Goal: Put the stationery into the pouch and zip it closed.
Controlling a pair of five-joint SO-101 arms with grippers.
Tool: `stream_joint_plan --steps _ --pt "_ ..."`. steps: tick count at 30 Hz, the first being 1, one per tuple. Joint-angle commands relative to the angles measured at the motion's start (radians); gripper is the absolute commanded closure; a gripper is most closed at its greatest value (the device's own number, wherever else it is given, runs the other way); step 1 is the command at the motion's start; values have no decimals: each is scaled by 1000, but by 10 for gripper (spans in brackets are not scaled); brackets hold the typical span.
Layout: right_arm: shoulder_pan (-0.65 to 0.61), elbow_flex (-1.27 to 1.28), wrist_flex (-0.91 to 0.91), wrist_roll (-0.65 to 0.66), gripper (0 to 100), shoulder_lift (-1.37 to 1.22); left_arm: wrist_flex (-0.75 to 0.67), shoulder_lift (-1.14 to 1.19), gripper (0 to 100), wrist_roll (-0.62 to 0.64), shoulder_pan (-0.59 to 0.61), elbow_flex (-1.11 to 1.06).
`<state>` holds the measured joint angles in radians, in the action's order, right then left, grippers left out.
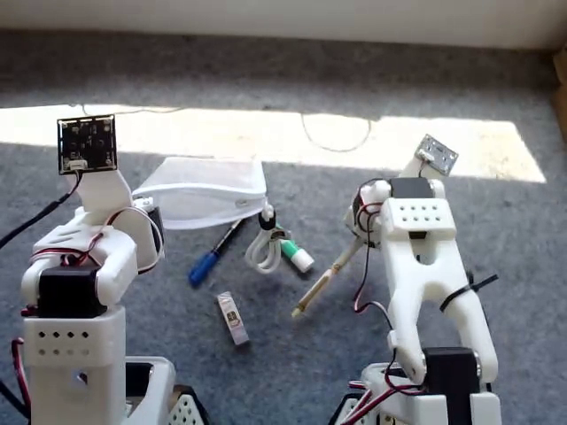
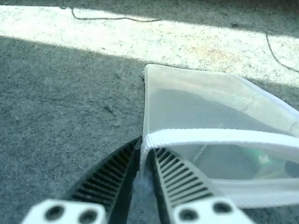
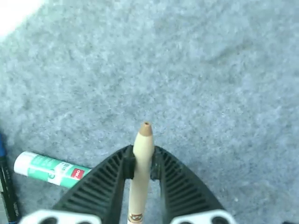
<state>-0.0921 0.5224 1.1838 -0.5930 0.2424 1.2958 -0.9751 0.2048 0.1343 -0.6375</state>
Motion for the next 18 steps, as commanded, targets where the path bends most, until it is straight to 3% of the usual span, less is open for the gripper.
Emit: stream_joint_plan --steps 1,13,18 --pt "-13 -8 -19 98 994 85 -12 13 993 5 8 31" --pt "-15 -8 -13 146 994 257 -11 18 993 8 5 116" --pt "-45 -8 -13 262 994 360 34 19 993 8 -42 165"
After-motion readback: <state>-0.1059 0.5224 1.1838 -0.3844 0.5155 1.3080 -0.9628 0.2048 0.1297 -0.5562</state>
